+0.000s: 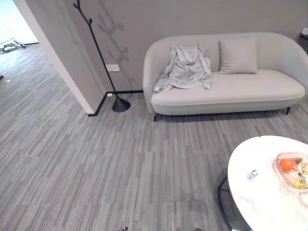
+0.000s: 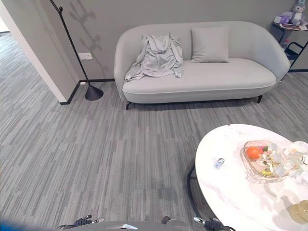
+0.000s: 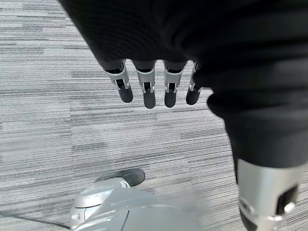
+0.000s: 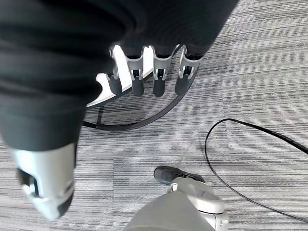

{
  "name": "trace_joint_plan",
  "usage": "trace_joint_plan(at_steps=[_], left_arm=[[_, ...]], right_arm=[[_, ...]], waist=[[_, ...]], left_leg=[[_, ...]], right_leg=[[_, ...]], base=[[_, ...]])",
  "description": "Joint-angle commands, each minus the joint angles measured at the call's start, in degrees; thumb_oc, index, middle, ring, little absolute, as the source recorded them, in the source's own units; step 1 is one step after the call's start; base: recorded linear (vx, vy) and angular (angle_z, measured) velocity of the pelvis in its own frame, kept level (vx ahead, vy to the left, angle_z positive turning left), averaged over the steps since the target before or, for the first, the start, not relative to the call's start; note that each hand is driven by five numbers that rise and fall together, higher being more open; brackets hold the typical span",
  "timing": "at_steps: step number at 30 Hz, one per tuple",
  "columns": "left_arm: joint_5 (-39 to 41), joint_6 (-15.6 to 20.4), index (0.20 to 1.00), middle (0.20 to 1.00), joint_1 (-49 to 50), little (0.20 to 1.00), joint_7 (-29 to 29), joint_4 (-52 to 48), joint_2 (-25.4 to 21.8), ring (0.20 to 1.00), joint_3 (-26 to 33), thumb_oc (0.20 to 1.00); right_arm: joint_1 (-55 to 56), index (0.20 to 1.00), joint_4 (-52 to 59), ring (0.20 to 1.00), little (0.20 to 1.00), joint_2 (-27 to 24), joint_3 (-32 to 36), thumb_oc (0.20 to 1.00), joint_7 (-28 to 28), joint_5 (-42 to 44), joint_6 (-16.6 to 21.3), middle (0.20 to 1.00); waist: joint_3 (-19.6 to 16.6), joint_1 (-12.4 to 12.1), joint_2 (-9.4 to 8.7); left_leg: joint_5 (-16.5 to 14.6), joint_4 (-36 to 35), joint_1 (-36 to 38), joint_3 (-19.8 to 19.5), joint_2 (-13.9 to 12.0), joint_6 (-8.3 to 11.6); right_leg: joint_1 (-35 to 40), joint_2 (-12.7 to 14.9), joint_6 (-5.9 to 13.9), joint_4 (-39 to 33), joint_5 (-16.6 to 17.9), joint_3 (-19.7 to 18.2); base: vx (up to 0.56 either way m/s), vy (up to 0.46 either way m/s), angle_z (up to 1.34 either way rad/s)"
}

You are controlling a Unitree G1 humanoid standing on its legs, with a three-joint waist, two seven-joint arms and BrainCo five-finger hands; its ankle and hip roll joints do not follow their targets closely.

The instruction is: Hang the clothes on the sofa on the clothes rack.

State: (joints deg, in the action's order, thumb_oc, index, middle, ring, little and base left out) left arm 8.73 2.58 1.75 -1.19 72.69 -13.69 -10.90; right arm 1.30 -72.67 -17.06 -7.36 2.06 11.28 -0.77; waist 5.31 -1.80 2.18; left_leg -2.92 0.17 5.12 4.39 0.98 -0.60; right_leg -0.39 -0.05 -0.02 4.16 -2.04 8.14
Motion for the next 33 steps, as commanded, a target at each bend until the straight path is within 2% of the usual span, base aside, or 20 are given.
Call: trace_joint_plan(at_steps=[1, 4, 5, 6, 8, 10, 12, 14, 16, 17, 18, 19, 20, 22, 24, 25, 26, 27, 29, 33], left_arm=[[-0.04, 1.18, 1.0, 1.0, -2.97, 1.0, 0.42, 0.81, -1.81, 1.0, 1.66, 1.0], [0.77, 1.1, 1.0, 1.0, -4.16, 1.0, 0.6, 0.09, -2.4, 1.0, 1.5, 1.0], [0.77, 1.1, 1.0, 1.0, -4.17, 1.0, 0.6, 0.09, -2.41, 1.0, 1.5, 1.0], [0.56, 1.03, 1.0, 1.0, -4.5, 1.0, 0.61, -0.04, -2.67, 1.0, 1.08, 1.0], [0.3, 0.95, 1.0, 1.0, -5.16, 1.0, 0.61, -0.01, -3.14, 1.0, 0.67, 1.0], [0.67, 1.35, 1.0, 1.0, -6.46, 1.0, 0.94, -0.76, -3.17, 1.0, -0.21, 1.0], [0.09, 1.55, 1.0, 1.0, -7.07, 1.0, 1.13, 0.05, -3.0, 1.0, 0.21, 1.0], [-0.99, 1.96, 1.0, 1.0, -6.58, 1.0, 0.61, 0.42, -2.78, 1.0, 0.44, 1.0], [-1.36, 1.9, 1.0, 1.0, -6.0, 1.0, 0.8, 0.7, -2.72, 1.0, 0.92, 1.0], [-0.83, 1.82, 1.0, 1.0, -5.65, 1.0, 0.92, 0.65, -2.7, 1.0, 1.18, 1.0], [0.61, 1.77, 1.0, 1.0, -5.62, 1.0, 0.79, -0.4, -2.89, 1.0, 1.3, 1.0], [0.97, 1.72, 1.0, 1.0, -5.6, 1.0, 0.82, -0.85, -3.0, 1.0, 1.18, 1.0], [2.71, 1.66, 1.0, 1.0, -5.79, 1.0, 1.19, -2.16, -3.02, 1.0, 1.12, 1.0], [4.1, 1.99, 1.0, 1.0, -5.95, 1.0, 1.55, -2.62, -2.98, 1.0, 1.44, 1.0], [4.61, 2.11, 1.0, 1.0, -5.89, 1.0, 1.59, -2.17, -2.56, 1.0, 1.97, 1.0], [4.69, 2.06, 1.0, 1.0, -5.58, 1.0, 1.63, -1.57, -2.41, 1.0, 2.51, 1.0], [4.6, 2.12, 1.0, 1.0, -5.42, 1.0, 1.61, -1.34, -2.3, 1.0, 2.59, 1.0], [4.6, 2.12, 1.0, 1.0, -5.42, 1.0, 1.61, -1.34, -2.3, 1.0, 2.59, 1.0], [4.47, 2.14, 1.0, 1.0, -4.83, 1.0, 1.26, -0.93, -2.46, 1.0, 2.42, 1.0], [3.68, 1.66, 1.0, 1.0, -3.29, 1.0, 0.85, 1.06, -2.69, 1.0, 3.2, 1.0]], right_arm=[[-3.26, 1.0, -0.49, 1.0, 1.0, -0.59, -3.29, 1.0, 0.08, -0.43, 0.44, 1.0], [-5.45, 1.0, 0.53, 1.0, 1.0, -1.06, -3.59, 1.0, -0.03, -0.11, 0.52, 1.0], [-5.45, 1.0, 0.53, 1.0, 1.0, -1.05, -3.58, 1.0, -0.03, -0.11, 0.52, 1.0], [-5.39, 1.0, 0.31, 1.0, 1.0, -1.21, -3.65, 1.0, -0.13, -0.54, 0.38, 1.0], [-5.11, 1.0, 0.43, 1.0, 1.0, -1.16, -3.16, 1.0, -0.05, 0.15, 0.46, 1.0], [-5.59, 1.0, 0.5, 1.0, 1.0, -1.45, -2.86, 1.0, 0.32, 1.11, 0.55, 1.0], [-5.34, 1.0, 0.17, 1.0, 1.0, -0.79, -2.54, 1.0, 0.81, 0.59, 0.24, 1.0], [-3.84, 1.0, 0.35, 1.0, 1.0, -0.58, -2.23, 1.0, 0.47, 0.2, 0.45, 1.0], [-2.83, 1.0, 0.12, 1.0, 1.0, -0.54, -2.45, 1.0, 0.32, 0.15, 0.58, 1.0], [-2.64, 1.0, -0.37, 1.0, 1.0, -0.76, -2.61, 1.0, 0.25, 0.33, 0.75, 1.0], [-2.67, 1.0, 0.04, 1.0, 1.0, -1.29, -2.7, 1.0, 0.33, 1.53, 1.32, 1.0], [-2.85, 1.0, 0.37, 1.0, 1.0, -1.45, -2.59, 1.0, 0.35, 2.12, 1.39, 1.0], [-3.94, 1.0, 0.79, 1.0, 1.0, -2.4, -2.25, 1.0, 0.83, 3.78, 1.62, 1.0], [-5.22, 1.0, 1.1, 1.0, 1.0, -3.45, -1.76, 1.0, 1.26, 5.2, 1.99, 1.0], [-5.76, 1.0, 1.21, 1.0, 1.0, -3.88, -1.43, 1.0, 1.25, 5.48, 2.1, 1.0], [-5.69, 1.0, 1.13, 1.0, 1.0, -4.14, -1.81, 1.0, 1.47, 4.75, 2.1, 1.0], [-5.7, 1.0, 0.99, 1.0, 1.0, -4.24, -2.04, 1.0, 1.57, 4.39, 2.09, 1.0], [-5.7, 1.0, 0.99, 1.0, 1.0, -4.24, -2.04, 1.0, 1.57, 4.39, 2.09, 1.0], [-5.39, 1.0, 0.64, 1.0, 1.0, -4.38, -2.63, 1.0, 1.88, 3.0, 2.15, 1.0], [-4.41, 1.0, -0.27, 1.0, 1.0, -3.59, -2.63, 1.0, 1.26, 1.32, 1.75, 1.0]], waist=[[1.84, -0.19, -3.06], [4.08, -0.82, -2.2], [4.01, -0.88, -2.23], [4.82, -0.75, -2.17], [6.04, 0.18, -1.81], [7.09, 1.8, -1.59], [7.38, 4.27, -1.92], [6.53, 5.38, -1.88], [5.53, 5.6, -1.78], [4.88, 5.84, -1.24], [4.62, 5.67, -1.34], [4.68, 5.61, -1.75], [5.93, 4.86, -3.05], [6.84, 3.52, -4.26], [7.6, 1.88, -5.5], [7.47, 0.38, -5.67], [7.36, -0.38, -4.9], [7.35, -0.37, -4.91], [6.92, -2.61, -3.13], [5.59, -3.72, -2.38]], left_leg=[[0.33, -5.17, 1.79, -4.94, -0.27, 1.25], [0.17, -4.6, -0.28, -4.92, 1.2, -1.15], [0.17, -4.57, -0.38, -4.86, 1.23, -1.16], [-0.8, -2.96, -0.63, -5.41, 2.35, -2.35], [-1.44, -2.81, -0.1, -6.56, 2.07, -2.76], [-2.67, -4.61, 2.28, -8.19, 1.92, -1.95], [-7.03, -5.17, 8.1, -9.15, 0.74, -0.64], [-10.16, -5.17, 11.91, -9.6, -0.57, 0.46], [-9.75, -5.17, 13.6, -9.5, -2.86, 1.12], [-4.95, 0.56, 11.69, -9.1, -5.7, 2.77], [2.86, 12.31, 6.55, -9.29, -6.33, 4.37], [4.68, 16.99, 4.81, -8.67, -6.39, 4.23], [8.73, 28.84, -0.92, -8.13, -5.76, 3.41], [7.0, 33.76, -6.56, -3.8, -7.9, 1.9], [3.09, 28.03, -12.0, -0.9, -6.55, 1.2], [3.59, 14.51, -15.86, -0.68, -4.85, 2.45], [6.53, 8.21, -16.73, -1.68, -4.38, 3.26], [6.55, 8.18, -16.73, -1.69, -4.37, 3.26], [12.08, -3.9, -20.88, -5.15, -3.17, 4.95], [14.59, -5.17, -21.93, -7.07, -3.69, 6.32]], right_leg=[[6.3, 6.4, 7.99, -9.16, 4.39, -1.4], [-1.34, 8.23, 8.89, 2.01, 3.38, -2.95], [-1.52, 8.25, 8.9, 2.17, 3.31, -3.03], [-3.69, 9.59, 9.09, 7.85, 4.26, -3.3], [-8.83, 9.08, 8.02, 12.98, 6.86, -4.84], [-11.24, 7.18, 8.11, 4.97, 7.84, -4.54], [-17.24, 6.41, 11.21, -8.83, 13.52, 0.67], [-18.26, 6.41, 11.71, -9.16, 13.79, 3.62], [-16.29, 4.97, 10.32, -9.06, 15.26, 4.51], [-14.57, 3.35, 8.92, -8.21, 14.99, 3.96], [-11.67, 2.4, 6.63, -8.11, 13.42, 4.32], [-10.46, 2.03, 5.68, -8.13, 12.49, 4.13], [-7.3, 1.4, 3.44, -8.34, 10.23, 2.9], [-3.27, 1.12, 1.99, -8.41, 6.88, 0.99], [0.53, 2.36, 2.46, -9.05, 5.03, 0.05], [2.93, 3.05, 3.76, -9.16, 2.92, 0.22], [4.17, 2.36, 3.95, -9.16, 2.04, 0.02], [4.16, 2.37, 3.95, -9.16, 2.04, 0.02], [7.84, 0.75, 3.98, -9.16, -0.84, -1.46], [12.43, 0.76, 4.82, -9.16, -3.59, -4.73]], base=[[-0.03, 0.075, -0.1], [-0.11, 0.181, -0.24], [-0.01, 0.193, -0.78], [0.06, 0.122, -0.61], [0.15, 0.096, -0.12], [0.4, -0.095, 0.05], [0.8, -0.205, 0.45], [0.89, -0.262, 0.2], [0.72, -0.303, -0.01], [0.6, -0.352, 0.6], [0.74, -0.43, 0.7], [0.65, -0.413, 0.73], [0.5, -0.308, 0.34], [0.53, -0.246, -0.29], [0.64, -0.013, -0.36], [0.72, 0.138, -0.05], [0.47, 0.136, 0.01], [0.31, 0.101, -0.01], [0.53, 0.163, -0.24], [0.5, 0.222, -1.19]])
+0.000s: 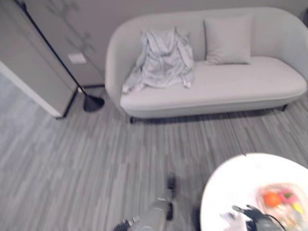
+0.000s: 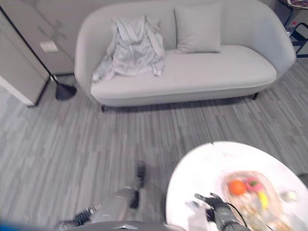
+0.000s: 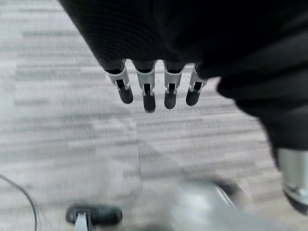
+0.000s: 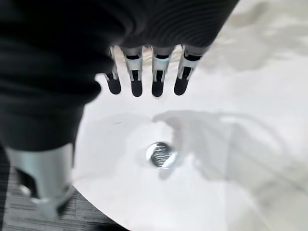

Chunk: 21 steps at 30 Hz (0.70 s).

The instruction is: Hang the clothes on the sofa on the clothes rack.

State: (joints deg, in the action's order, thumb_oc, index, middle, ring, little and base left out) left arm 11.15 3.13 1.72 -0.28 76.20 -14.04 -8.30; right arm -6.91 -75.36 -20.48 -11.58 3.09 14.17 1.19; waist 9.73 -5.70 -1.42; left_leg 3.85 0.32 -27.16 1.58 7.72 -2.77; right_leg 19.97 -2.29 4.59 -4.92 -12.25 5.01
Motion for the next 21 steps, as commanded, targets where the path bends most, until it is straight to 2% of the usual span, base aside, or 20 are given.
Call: trace_joint_plan(at_steps=[1, 3, 4, 5, 7, 8, 10, 11, 12, 13, 15, 17, 18, 20, 21], left_arm=[[1.36, 1.19, 1.0, 1.0, -3.07, 1.0, 0.01, -2.47, -2.26, 1.0, 0.95, 1.0], [1.31, 1.18, 1.0, 1.0, -2.99, 1.0, 0.09, -2.38, -2.44, 1.0, 1.21, 1.0], [1.23, 1.24, 1.0, 1.0, -2.84, 1.0, 0.23, -2.15, -2.71, 1.0, 1.57, 1.0], [1.22, 1.15, 1.0, 1.0, -2.64, 1.0, 0.14, -2.13, -3.16, 1.0, 2.02, 1.0], [1.39, 1.17, 1.0, 1.0, -2.53, 1.0, 0.16, -2.17, -3.36, 1.0, 2.21, 1.0], [1.41, 0.96, 1.0, 1.0, -2.58, 1.0, 0.09, -2.43, -3.79, 1.0, 2.39, 1.0], [1.39, 0.97, 1.0, 1.0, -2.86, 1.0, 0.17, -2.62, -3.99, 1.0, 2.1, 1.0], [1.46, 0.89, 1.0, 1.0, -3.06, 1.0, 0.19, -2.9, -4.16, 1.0, 1.94, 1.0], [1.73, 0.89, 1.0, 1.0, -3.23, 1.0, 0.36, -3.33, -4.36, 1.0, 1.79, 1.0], [1.72, 0.89, 1.0, 1.0, -3.23, 1.0, 0.36, -3.33, -4.36, 1.0, 1.79, 1.0], [1.97, 0.75, 1.0, 1.0, -3.15, 1.0, 0.53, -3.63, -4.65, 1.0, 1.9, 1.0], [2.11, 0.79, 1.0, 1.0, -3.08, 1.0, 0.58, -3.76, -4.88, 1.0, 2.06, 1.0], [2.15, 0.69, 1.0, 1.0, -3.02, 1.0, 0.56, -3.98, -5.02, 1.0, 2.09, 1.0], [2.07, 0.76, 1.0, 1.0, -3.09, 1.0, 0.48, -4.23, -5.12, 1.0, 2.02, 1.0], [2.07, 0.76, 1.0, 1.0, -3.09, 1.0, 0.48, -4.23, -5.12, 1.0, 2.02, 1.0]], right_arm=[[4.1, 1.0, 2.42, 1.0, 1.0, 0.09, 1.68, 1.0, 0.17, -1.72, -0.23, 1.0], [4.21, 1.0, 2.43, 1.0, 1.0, 0.23, 1.9, 1.0, 0.2, -1.63, -0.27, 1.0], [4.4, 1.0, 2.41, 1.0, 1.0, 0.62, 2.28, 1.0, 0.21, -1.43, -0.31, 1.0], [4.91, 1.0, 2.38, 1.0, 1.0, 1.32, 2.47, 1.0, -0.15, -1.85, -0.62, 1.0], [5.0, 1.0, 2.34, 1.0, 1.0, 1.52, 2.3, 1.0, -0.31, -2.21, -0.76, 1.0], [5.08, 1.0, 2.14, 1.0, 1.0, 1.83, 2.44, 1.0, -0.47, -2.65, -1.16, 1.0], [4.91, 1.0, 2.37, 1.0, 1.0, 1.85, 2.77, 1.0, -0.61, -2.06, -1.01, 1.0], [4.75, 1.0, 2.63, 1.0, 1.0, 1.84, 2.91, 1.0, -0.61, -1.77, -0.95, 1.0], [4.59, 1.0, 2.99, 1.0, 1.0, 1.95, 3.15, 1.0, -0.41, -1.1, -0.82, 1.0], [4.58, 1.0, 2.99, 1.0, 1.0, 1.95, 3.15, 1.0, -0.41, -1.1, -0.82, 1.0], [4.47, 1.0, 3.45, 1.0, 1.0, 2.2, 3.24, 1.0, -0.18, -0.81, -0.74, 1.0], [4.54, 1.0, 3.65, 1.0, 1.0, 2.38, 3.16, 1.0, -0.13, -0.71, -0.65, 1.0], [4.6, 1.0, 3.66, 1.0, 1.0, 2.53, 3.09, 1.0, -0.06, -0.88, -0.69, 1.0], [4.72, 1.0, 3.63, 1.0, 1.0, 2.43, 2.97, 1.0, -0.08, -1.02, -0.69, 1.0], [4.72, 1.0, 3.62, 1.0, 1.0, 2.42, 2.97, 1.0, -0.08, -1.02, -0.68, 1.0]], waist=[[0.77, 0.1, 1.48], [0.47, 0.02, 1.28], [-0.29, 0.01, 0.72], [-1.26, -0.24, -0.16], [-1.51, -0.33, -0.41], [-1.97, -0.44, -0.88], [-1.61, 0.14, -1.01], [-1.23, 0.45, -0.75], [-0.34, 1.05, -0.01], [-0.32, 1.03, -0.04], [0.72, 1.44, 0.7], [1.08, 1.57, 1.1], [1.09, 1.58, 1.93], [1.14, 1.65, 2.3], [1.24, 1.74, 2.28]], left_leg=[[9.23, -5.32, 11.11, -4.16, -10.53, 8.57], [9.42, -5.32, 11.73, -3.82, -10.51, 8.37], [8.96, -5.32, 12.37, -3.17, -10.16, 8.01], [7.92, -5.32, 13.82, -1.87, -9.53, 6.9], [7.19, -5.32, 14.54, -1.35, -9.17, 6.27], [5.49, -4.98, 15.65, -0.83, -7.71, 4.91], [3.91, -4.37, 16.57, -0.96, -5.84, 3.27], [3.14, -4.08, 17.29, -1.15, -5.05, 2.41], [1.84, -3.7, 18.88, -1.86, -4.01, 1.01], [1.82, -3.68, 18.88, -1.82, -3.98, 0.99], [0.49, -3.18, 20.39, -2.25, -3.33, -0.43], [-0.09, -3.1, 21.3, -2.45, -3.25, -0.79], [-1.13, -3.29, 22.96, -2.6, -3.48, -1.24], [-1.86, -3.45, 24.37, -2.97, -3.53, -1.26], [-1.89, -3.49, 24.52, -3.06, -3.52, -1.23]], right_leg=[[-7.69, 3.54, 0.43, -0.08, 6.27, -2.17], [-7.52, 4.35, 0.78, -0.08, 6.05, -2.55], [-7.17, 5.79, 1.71, -0.08, 6.42, -2.69], [-7.18, 8.38, 3.04, 0.31, 7.84, -2.68], [-7.92, 9.51, 3.52, 2.1, 8.32, -2.81], [-9.65, 11.64, 4.37, 6.05, 11.01, -2.55], [-12.22, 13.02, 4.87, 12.45, 16.16, -3.28], [-13.76, 13.62, 4.66, 15.88, 18.56, -3.51], [-16.72, 14.41, 3.62, 23.3, 22.64, -3.64], [-16.77, 14.45, 3.64, 23.4, 22.59, -3.7], [-18.98, 15.59, 2.85, 29.48, 25.94, -3.2], [-19.9, 16.08, 2.68, 31.5, 26.45, -2.28], [-21.94, 16.19, 2.27, 33.12, 25.14, -0.74], [-23.63, 15.36, 1.86, 31.26, 21.75, 1.42], [-23.48, 15.39, 1.82, 31.32, 21.62, 1.53]], base=[[0.11, 0.097, -0.93], [0.25, 0.209, -0.66], [0.49, 0.387, -0.42], [0.37, 0.287, -0.38], [0.3, 0.27, 0.18], [0.34, 0.368, 0.09], [0.24, 0.337, -0.49], [0.2, 0.388, 0.28], [0.13, 0.28, 1.06], [0.14, 0.284, 1.31], [0.13, 0.217, 0.84], [0.16, 0.171, 0.41], [0.21, 0.145, 0.16], [0.2, 0.107, 0.22], [0.13, 0.019, 0.4]])
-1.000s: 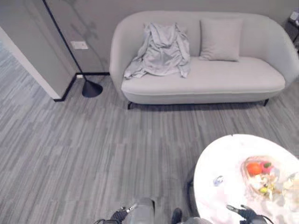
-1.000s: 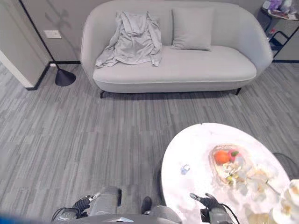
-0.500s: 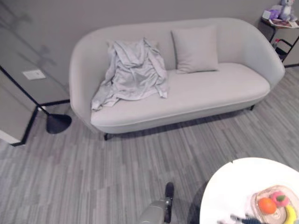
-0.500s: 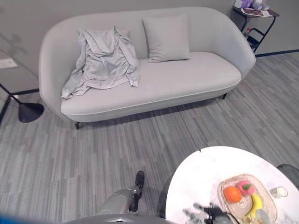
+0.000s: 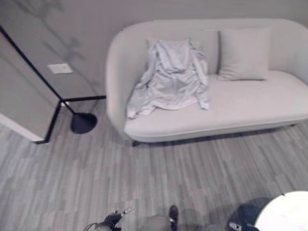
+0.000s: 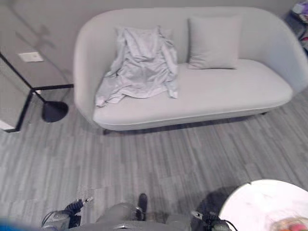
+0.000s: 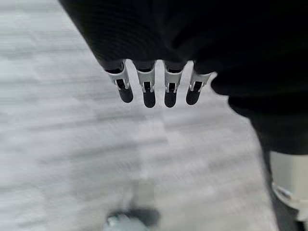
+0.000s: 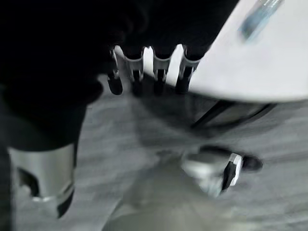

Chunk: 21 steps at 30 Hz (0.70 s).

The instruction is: Hang the clothes on the sofa on the clothes rack.

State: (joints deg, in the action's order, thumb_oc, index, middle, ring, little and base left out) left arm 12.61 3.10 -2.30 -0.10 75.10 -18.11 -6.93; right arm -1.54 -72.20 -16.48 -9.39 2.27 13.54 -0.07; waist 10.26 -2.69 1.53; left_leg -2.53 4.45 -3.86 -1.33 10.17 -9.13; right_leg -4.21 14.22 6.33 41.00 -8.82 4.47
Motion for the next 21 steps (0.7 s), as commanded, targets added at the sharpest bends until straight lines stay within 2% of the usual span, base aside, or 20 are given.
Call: trace_joint_plan(at_steps=[1, 2, 3, 5, 6, 7, 9, 12, 15, 18, 21], left_arm=[[0.4, 0.91, 1.0, 1.0, 0.77, 1.0, 0.29, -3.19, -1.06, 1.0, 0.38, 1.0], [0.12, 1.01, 1.0, 1.0, 0.41, 1.0, 0.33, -3.13, -1.03, 1.0, -0.05, 1.0], [-0.95, 1.03, 1.0, 1.0, -0.02, 1.0, 0.24, -2.98, -0.84, 1.0, -0.85, 1.0], [-0.96, 1.04, 1.0, 1.0, -0.02, 1.0, 0.24, -2.97, -0.82, 1.0, -0.84, 1.0], [-1.51, 1.12, 1.0, 1.0, -0.28, 1.0, 0.15, -2.86, -0.5, 1.0, -1.34, 1.0], [-1.87, 1.19, 1.0, 1.0, -0.38, 1.0, 0.1, -2.78, -0.49, 1.0, -1.39, 1.0], [-2.74, 1.15, 1.0, 1.0, -0.62, 1.0, -0.21, -2.41, -0.24, 1.0, -1.26, 1.0], [-3.49, 1.23, 1.0, 1.0, -0.66, 1.0, -0.49, -1.87, 0.18, 1.0, -1.31, 1.0], [-4.59, 1.43, 1.0, 1.0, -0.25, 1.0, -0.45, -1.03, 0.8, 1.0, -1.33, 1.0], [-5.02, 1.52, 1.0, 1.0, 0.41, 1.0, -0.53, -1.56, 1.33, 1.0, -1.85, 1.0], [-3.73, 1.73, 1.0, 1.0, 0.54, 1.0, -0.31, -3.02, 1.79, 1.0, -2.21, 1.0]], right_arm=[[-0.71, 1.0, 0.36, 1.0, 1.0, -1.71, 0.82, 1.0, 0.73, -0.35, 0.58, 1.0], [-0.96, 1.0, 0.38, 1.0, 1.0, -1.79, 0.89, 1.0, 0.82, -0.15, 0.62, 1.0], [-1.36, 1.0, 0.54, 1.0, 1.0, -1.87, 0.8, 1.0, 1.01, 0.23, 0.68, 1.0], [-1.37, 1.0, 0.54, 1.0, 1.0, -1.89, 0.79, 1.0, 1.01, 0.24, 0.68, 1.0], [-1.46, 1.0, 0.66, 1.0, 1.0, -1.81, 0.7, 1.0, 1.15, 0.72, 0.86, 1.0], [-1.39, 1.0, 0.74, 1.0, 1.0, -1.77, 0.69, 1.0, 1.17, 0.95, 0.9, 1.0], [-1.32, 1.0, 0.79, 1.0, 1.0, -1.75, 0.78, 1.0, 1.13, 0.85, 0.79, 1.0], [-0.92, 1.0, 0.64, 1.0, 1.0, -1.74, 0.74, 1.0, 1.09, 0.4, 0.68, 1.0], [-0.02, 1.0, 0.29, 1.0, 1.0, -1.8, 1.03, 1.0, 0.96, 0.53, 0.92, 1.0], [0.42, 1.0, 0.11, 1.0, 1.0, -2.61, 1.04, 1.0, 0.71, 1.02, 1.09, 1.0], [0.35, 1.0, 0.18, 1.0, 1.0, -3.2, 0.79, 1.0, 0.75, 1.28, 1.3, 1.0]], waist=[[0.83, -1.13, -0.38], [1.29, -0.79, -0.02], [1.86, 0.34, -0.16], [2.19, 0.42, -0.03], [2.81, 1.72, -0.64], [3.04, 2.36, -1.11], [3.7, 3.34, -1.3], [3.8, 4.6, -1.59], [1.91, 4.69, -2.04], [-0.56, 5.2, -1.22], [-1.11, 4.97, -0.47]], left_leg=[[4.1, -7.81, 1.92, -0.4, -6.12, 5.31], [3.63, -8.04, 2.93, -0.81, -6.36, 5.56], [2.26, -8.67, 5.59, -1.9, -5.84, 5.85], [2.14, -8.73, 6.05, -1.99, -5.97, 5.9], [0.95, -9.23, 8.48, -3.1, -5.14, 5.96], [0.45, -9.34, 9.62, -3.62, -4.57, 5.92], [-0.91, -9.45, 12.25, -4.88, -4.07, 6.15], [-2.5, -9.45, 14.53, -6.23, -3.97, 6.61], [-4.71, -9.45, 16.23, -6.82, -4.09, 6.9], [-5.8, -9.45, 17.59, -6.76, -7.14, 8.34], [-3.9, -7.88, 17.81, -6.86, -9.22, 10.11]], right_leg=[[0.17, -2.01, -0.28, -16.89, 15.31, 3.45], [-0.89, -3.41, -0.61, -18.82, 12.33, 4.6], [-3.98, -6.8, 0.21, -26.95, 11.16, 5.51], [-3.4, -6.94, 0.19, -27.2, 11.16, 5.65], [-5.57, -9.54, 1.07, -33.72, 13.4, 4.14], [-7.07, -10.44, 1.55, -35.94, 14.98, 3.34], [-8.94, -11.82, 2.73, -41.01, 18.1, 4.08], [-10.0, -12.36, 3.49, -44.55, 19.68, 5.26], [-7.92, -11.97, 2.49, -46.0, 20.36, 6.08], [-5.62, -13.28, 1.28, -46.0, 19.91, 6.18], [-3.73, -14.45, -0.05, -45.74, 17.88, 6.05]], base=[[0.13, 0.003, 0.45], [0.3, -0.023, 0.34], [0.24, -0.03, 0.41], [0.17, -0.032, 0.32], [0.24, -0.034, 0.12], [0.34, -0.042, -0.06], [0.28, -0.036, 0.14], [0.25, -0.065, 0.68], [0.27, -0.098, 0.64], [0.41, -0.207, 0.15], [0.27, -0.185, 0.06]])
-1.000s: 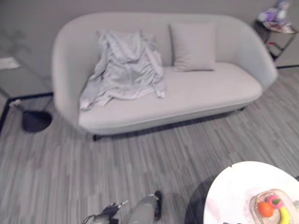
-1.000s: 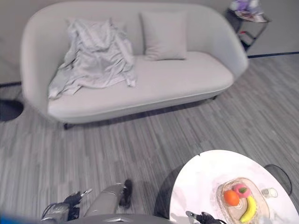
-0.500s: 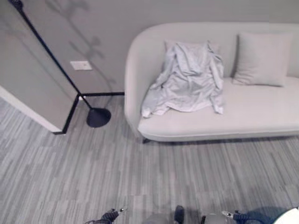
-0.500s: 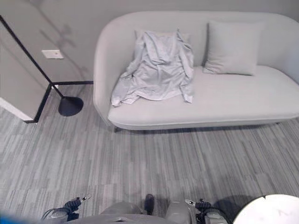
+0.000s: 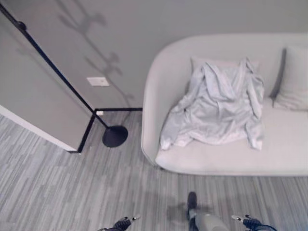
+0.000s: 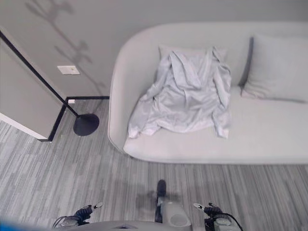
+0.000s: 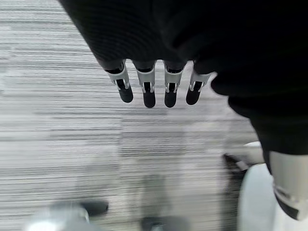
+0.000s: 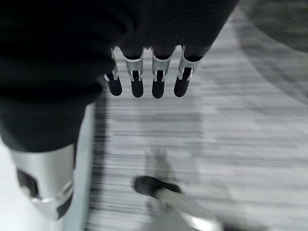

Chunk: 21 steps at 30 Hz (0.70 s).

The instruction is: Hang the clothes on the sofa on the clothes rack.

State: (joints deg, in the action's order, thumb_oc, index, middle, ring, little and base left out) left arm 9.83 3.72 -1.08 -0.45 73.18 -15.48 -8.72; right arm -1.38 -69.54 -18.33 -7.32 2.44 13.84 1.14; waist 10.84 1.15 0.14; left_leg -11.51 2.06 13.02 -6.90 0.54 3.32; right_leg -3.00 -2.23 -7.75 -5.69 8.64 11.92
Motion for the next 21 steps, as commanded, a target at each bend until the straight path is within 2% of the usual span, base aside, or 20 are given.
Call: trace_joint_plan(at_steps=[1, 4, 5, 6, 7, 9, 10, 12, 15, 16, 17, 18, 19, 21], left_arm=[[-0.72, 1.17, 1.0, 1.0, -0.61, 1.0, 0.08, -1.41, -0.85, 1.0, -0.42, 1.0], [0.05, 1.35, 1.0, 1.0, -0.35, 1.0, 0.06, -2.28, -0.68, 1.0, -0.41, 1.0], [0.05, 1.35, 1.0, 1.0, -0.35, 1.0, 0.06, -2.28, -0.68, 1.0, -0.41, 1.0], [0.84, 1.31, 1.0, 1.0, -0.37, 1.0, 0.0, -3.65, -0.89, 1.0, -0.47, 1.0], [0.84, 1.3, 1.0, 1.0, -0.38, 1.0, 0.0, -3.66, -0.9, 1.0, -0.47, 1.0], [1.01, 1.2, 1.0, 1.0, -0.16, 1.0, 0.13, -3.63, -0.88, 1.0, -0.21, 1.0], [1.03, 1.18, 1.0, 1.0, 0.17, 1.0, 0.34, -3.36, -0.95, 1.0, 0.02, 1.0], [1.26, 1.34, 1.0, 1.0, 0.44, 1.0, 0.31, -3.29, -0.82, 1.0, 0.35, 1.0], [0.21, 1.23, 1.0, 1.0, 0.96, 1.0, -0.01, -2.61, -0.53, 1.0, 0.37, 1.0], [0.15, 1.14, 1.0, 1.0, 1.01, 1.0, -0.12, -2.36, -0.49, 1.0, 0.26, 1.0], [0.15, 1.14, 1.0, 1.0, 1.01, 1.0, -0.12, -2.36, -0.48, 1.0, 0.25, 1.0], [0.26, 1.15, 1.0, 1.0, 1.04, 1.0, -0.08, -2.31, -0.44, 1.0, 0.16, 1.0], [0.33, 1.22, 1.0, 1.0, 0.84, 1.0, 0.18, -2.14, -0.38, 1.0, -0.07, 1.0], [0.42, 1.29, 1.0, 1.0, 0.58, 1.0, 0.23, -2.09, -0.37, 1.0, -0.39, 1.0]], right_arm=[[0.21, 1.0, -2.27, 1.0, 1.0, -1.42, -1.32, 1.0, 0.52, 1.04, 0.26, 1.0], [-0.34, 1.0, -1.87, 1.0, 1.0, -1.85, -1.28, 1.0, 0.39, 1.29, 0.67, 1.0], [-0.34, 1.0, -1.87, 1.0, 1.0, -1.85, -1.28, 1.0, 0.39, 1.29, 0.67, 1.0], [-1.12, 1.0, -1.68, 1.0, 1.0, -2.43, -1.34, 1.0, 0.48, 1.02, 0.66, 1.0], [-1.14, 1.0, -1.69, 1.0, 1.0, -2.42, -1.33, 1.0, 0.48, 1.01, 0.66, 1.0], [-1.74, 1.0, -1.65, 1.0, 1.0, -2.72, -1.46, 1.0, 0.56, 0.77, 0.54, 1.0], [-1.9, 1.0, -1.64, 1.0, 1.0, -2.96, -1.46, 1.0, 0.61, 0.76, 0.37, 1.0], [-2.48, 1.0, -1.7, 1.0, 1.0, -3.29, -1.73, 1.0, 0.72, 0.53, 0.16, 1.0], [-3.4, 1.0, -1.97, 1.0, 1.0, -4.06, -1.77, 1.0, 0.8, -0.04, 0.11, 1.0], [-3.83, 1.0, -1.97, 1.0, 1.0, -4.16, -2.0, 1.0, 0.77, -0.27, 0.07, 1.0], [-3.83, 1.0, -1.97, 1.0, 1.0, -4.17, -2.0, 1.0, 0.76, -0.27, 0.07, 1.0], [-4.09, 1.0, -1.77, 1.0, 1.0, -4.27, -2.45, 1.0, 0.81, -0.45, 0.15, 1.0], [-4.38, 1.0, -1.41, 1.0, 1.0, -4.55, -2.6, 1.0, 1.22, -0.68, 0.38, 1.0], [-4.43, 1.0, -1.23, 1.0, 1.0, -4.66, -2.54, 1.0, 1.41, -0.58, 0.48, 1.0]], waist=[[-1.82, 1.01, 1.04], [-1.86, 0.5, 1.35], [-1.86, 0.51, 1.35], [-0.03, -0.51, 0.25], [-0.03, -0.48, 0.27], [0.72, -1.33, -0.39], [0.87, -1.69, -0.59], [1.09, -2.47, -0.73], [1.09, -4.48, -0.58], [0.74, -4.88, -0.32], [0.82, -4.95, -0.33], [0.75, -5.35, 0.25], [0.64, -5.96, 1.17], [0.83, -5.71, 1.5]], left_leg=[[5.44, -4.54, 0.83, -1.17, -0.13, -1.77], [9.02, 2.7, -1.12, 1.21, -2.13, 1.23], [9.02, 2.71, -1.13, 1.2, -2.13, 1.23], [13.28, 15.04, -7.12, 3.83, -1.51, 2.34], [13.16, 15.33, -7.31, 3.8, -1.52, 2.33], [15.08, 22.17, -9.92, 5.29, -1.36, 2.2], [15.06, 24.18, -10.85, 7.29, -2.15, 1.81], [14.04, 23.3, -12.68, 11.48, -4.28, 1.21], [9.31, 14.63, -15.47, 14.04, -3.05, 0.11], [9.72, 11.45, -16.42, 13.91, -2.69, 0.32], [9.76, 11.29, -16.22, 13.99, -2.65, 0.3], [10.87, 7.45, -16.6, 13.18, -2.11, 0.64], [13.18, 3.93, -18.22, 10.73, -1.05, 1.03], [14.08, 3.03, -18.28, 10.19, -0.78, 1.15]], right_leg=[[-4.35, 1.74, 13.63, 1.06, -0.36, -1.19], [-1.52, 1.52, 12.77, 1.19, -2.9, 0.27], [-1.52, 1.52, 12.77, 1.19, -2.9, 0.27], [1.48, 2.75, 11.96, 1.23, -4.07, 1.18], [1.43, 2.74, 11.96, 1.25, -4.06, 1.22], [2.88, 3.2, 11.46, 1.26, -4.69, 1.71], [3.49, 3.56, 11.4, 1.24, -5.16, 1.87], [4.6, 4.63, 11.61, 1.37, -6.02, 2.46], [6.59, 5.92, 13.41, 0.69, -6.36, 2.71], [6.75, 6.22, 13.69, 0.69, -6.62, 2.54], [6.85, 6.25, 13.72, 0.69, -6.65, 2.48], [7.05, 6.24, 13.94, 0.69, -6.92, 2.11], [7.96, 6.02, 13.73, 0.69, -7.37, 1.38], [8.25, 5.88, 13.6, 0.69, -7.36, 1.19]], base=[[0.2, -0.169, -0.22], [0.14, -0.13, 0.01], [0.05, -0.131, -0.16], [0.02, -0.095, -0.18], [0.05, -0.136, -0.11], [0.05, -0.085, -0.19], [0.05, -0.075, -0.35], [0.06, -0.033, -0.16], [0.09, 0.024, -0.01], [0.05, 0.044, -0.1], [0.04, 0.063, -0.12], [0.08, 0.064, -0.14], [0.08, 0.063, -0.19], [0.05, 0.035, -0.25]])
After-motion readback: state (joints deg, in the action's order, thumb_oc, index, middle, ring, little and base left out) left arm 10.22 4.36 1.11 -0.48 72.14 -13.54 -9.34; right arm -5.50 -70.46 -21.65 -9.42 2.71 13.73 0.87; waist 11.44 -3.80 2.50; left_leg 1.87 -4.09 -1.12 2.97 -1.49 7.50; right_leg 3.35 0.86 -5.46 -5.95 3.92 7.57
